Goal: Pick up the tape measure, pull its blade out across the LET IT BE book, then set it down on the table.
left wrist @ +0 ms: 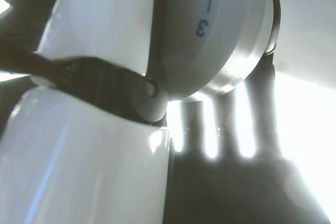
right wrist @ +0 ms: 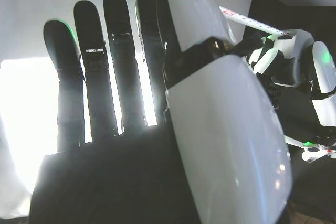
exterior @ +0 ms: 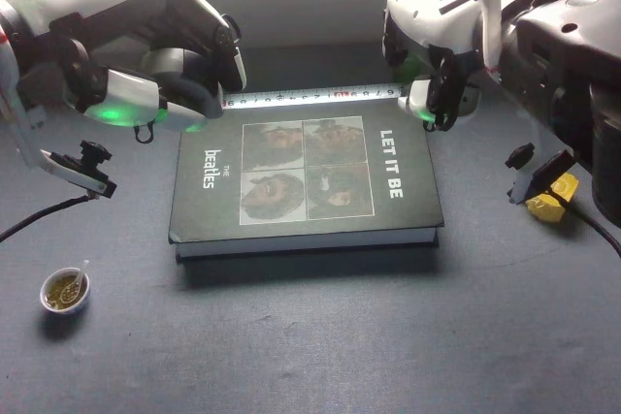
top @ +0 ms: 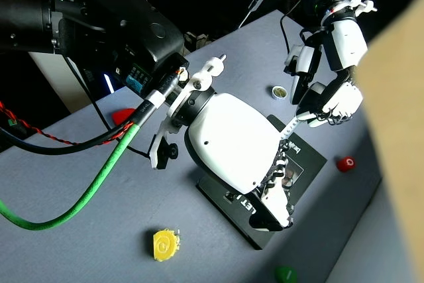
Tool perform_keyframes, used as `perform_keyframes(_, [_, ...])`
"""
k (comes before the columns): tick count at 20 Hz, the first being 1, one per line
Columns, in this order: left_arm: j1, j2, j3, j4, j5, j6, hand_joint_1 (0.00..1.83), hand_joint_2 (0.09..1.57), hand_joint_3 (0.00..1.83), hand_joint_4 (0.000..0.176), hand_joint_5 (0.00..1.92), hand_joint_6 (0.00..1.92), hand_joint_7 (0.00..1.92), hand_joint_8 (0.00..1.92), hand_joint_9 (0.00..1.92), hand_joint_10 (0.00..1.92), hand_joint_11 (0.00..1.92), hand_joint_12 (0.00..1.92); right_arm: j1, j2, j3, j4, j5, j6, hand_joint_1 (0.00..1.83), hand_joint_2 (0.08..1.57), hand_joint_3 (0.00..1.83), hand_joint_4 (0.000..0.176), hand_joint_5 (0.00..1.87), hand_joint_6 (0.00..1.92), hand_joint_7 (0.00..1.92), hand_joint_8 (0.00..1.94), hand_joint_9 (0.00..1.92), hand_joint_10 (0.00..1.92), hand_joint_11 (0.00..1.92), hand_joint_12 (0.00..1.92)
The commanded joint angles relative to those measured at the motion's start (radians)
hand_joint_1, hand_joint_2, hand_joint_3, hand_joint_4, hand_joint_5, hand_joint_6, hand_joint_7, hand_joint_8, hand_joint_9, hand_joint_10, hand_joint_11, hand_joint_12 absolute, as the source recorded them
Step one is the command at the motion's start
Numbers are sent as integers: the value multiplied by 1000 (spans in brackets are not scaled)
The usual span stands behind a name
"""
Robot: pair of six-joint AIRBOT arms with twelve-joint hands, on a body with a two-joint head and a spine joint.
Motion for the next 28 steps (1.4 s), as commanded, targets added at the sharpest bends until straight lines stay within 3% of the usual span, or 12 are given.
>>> perform_keyframes(1, [-17, -1, 2, -15, -128, -8, 1497, 1066, 0, 0, 1031, 631, 1074, 764, 1003, 994, 904, 1450, 9, 7, 2, -79, 15, 2, 1036, 1164, 0, 0, 814, 37, 842, 39, 481, 848, 307, 1450])
perform_keyframes(15, [-21, -2, 0, -15, -128, -8, 1497, 1065, 0, 0, 1061, 593, 1065, 776, 999, 1000, 901, 1453, 12, 37, -18, -79, 14, -13, 1027, 1159, 0, 0, 809, 35, 846, 45, 479, 857, 313, 1451])
perform_keyframes(24, [-21, -2, -4, -15, -124, -8, 1498, 1063, 0, 0, 1022, 692, 1098, 672, 1021, 997, 893, 1454, 1, 45, -22, -83, 21, -18, 1007, 1173, 4, 0, 787, 26, 827, 40, 446, 841, 267, 1436])
perform_keyframes(28, [-23, -3, -4, -16, -124, -8, 1496, 1068, 0, 0, 1015, 686, 1086, 710, 994, 1029, 892, 1466, -1, 45, -22, -85, 14, -18, 1009, 1176, 3, 0, 818, 40, 828, 42, 469, 865, 307, 1458])
